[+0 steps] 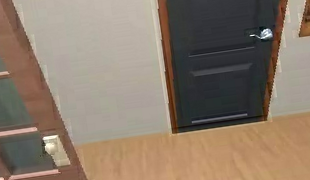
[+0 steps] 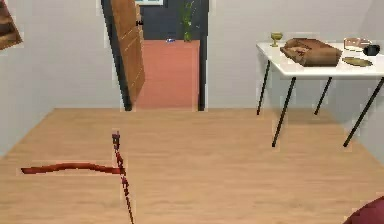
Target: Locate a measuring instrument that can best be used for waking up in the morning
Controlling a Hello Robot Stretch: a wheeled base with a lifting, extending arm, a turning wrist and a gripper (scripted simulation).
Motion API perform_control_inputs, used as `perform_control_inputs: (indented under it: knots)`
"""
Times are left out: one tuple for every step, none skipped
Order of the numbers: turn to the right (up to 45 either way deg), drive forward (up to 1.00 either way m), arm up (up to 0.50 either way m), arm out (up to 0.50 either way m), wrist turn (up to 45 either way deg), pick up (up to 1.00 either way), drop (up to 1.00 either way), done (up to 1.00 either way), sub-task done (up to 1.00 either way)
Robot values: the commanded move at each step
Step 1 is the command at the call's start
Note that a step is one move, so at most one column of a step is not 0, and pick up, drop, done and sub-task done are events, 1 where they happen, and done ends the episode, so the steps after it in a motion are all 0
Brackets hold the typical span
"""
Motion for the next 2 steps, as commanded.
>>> perform_control_inputs:
  knots:
    - [45.0, 0.0, 0.0, 0.0, 0.0, 0.0, 0.0, 0.0, 0.0]
    - [45.0, 0.0, 0.0, 0.0, 0.0, 0.0, 0.0, 0.0, 0.0]
